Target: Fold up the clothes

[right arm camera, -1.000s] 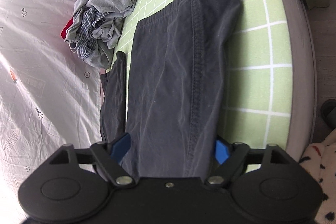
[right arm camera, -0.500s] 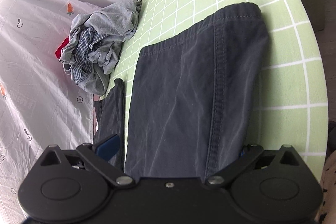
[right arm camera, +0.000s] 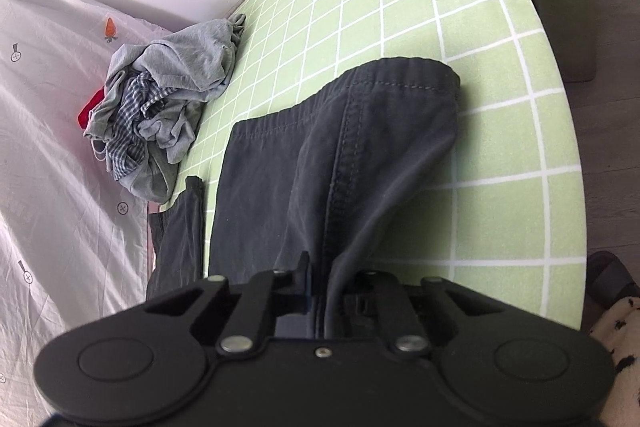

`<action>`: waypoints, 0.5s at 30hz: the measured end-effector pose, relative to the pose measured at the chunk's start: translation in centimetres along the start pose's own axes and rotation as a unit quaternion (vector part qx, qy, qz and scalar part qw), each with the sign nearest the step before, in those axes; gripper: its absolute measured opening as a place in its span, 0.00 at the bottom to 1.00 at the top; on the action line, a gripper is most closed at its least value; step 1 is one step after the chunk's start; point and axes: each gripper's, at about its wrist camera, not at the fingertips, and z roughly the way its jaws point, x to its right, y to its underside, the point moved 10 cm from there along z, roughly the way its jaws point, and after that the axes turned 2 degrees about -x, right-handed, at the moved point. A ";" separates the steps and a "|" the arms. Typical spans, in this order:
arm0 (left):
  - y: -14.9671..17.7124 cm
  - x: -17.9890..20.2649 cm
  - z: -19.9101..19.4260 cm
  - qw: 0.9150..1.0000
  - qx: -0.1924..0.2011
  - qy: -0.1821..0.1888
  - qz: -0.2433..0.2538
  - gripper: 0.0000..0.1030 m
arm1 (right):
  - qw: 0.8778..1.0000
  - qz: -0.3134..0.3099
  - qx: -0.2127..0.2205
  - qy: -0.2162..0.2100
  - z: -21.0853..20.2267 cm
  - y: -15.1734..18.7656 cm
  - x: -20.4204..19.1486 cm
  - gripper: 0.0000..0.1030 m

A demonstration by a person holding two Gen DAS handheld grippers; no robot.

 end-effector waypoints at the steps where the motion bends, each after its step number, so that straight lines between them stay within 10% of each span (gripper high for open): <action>1: 0.0 0.0 -0.4 1.000 0.003 0.000 -0.001 0.07 | 1.000 -0.008 0.003 0.000 -0.2 -0.1 -0.1 0.05; 15: 4.4 -2.4 -10.9 0.997 0.052 -0.057 0.017 0.04 | 0.997 -0.070 0.034 0.003 -6.0 -4.7 -0.5 0.04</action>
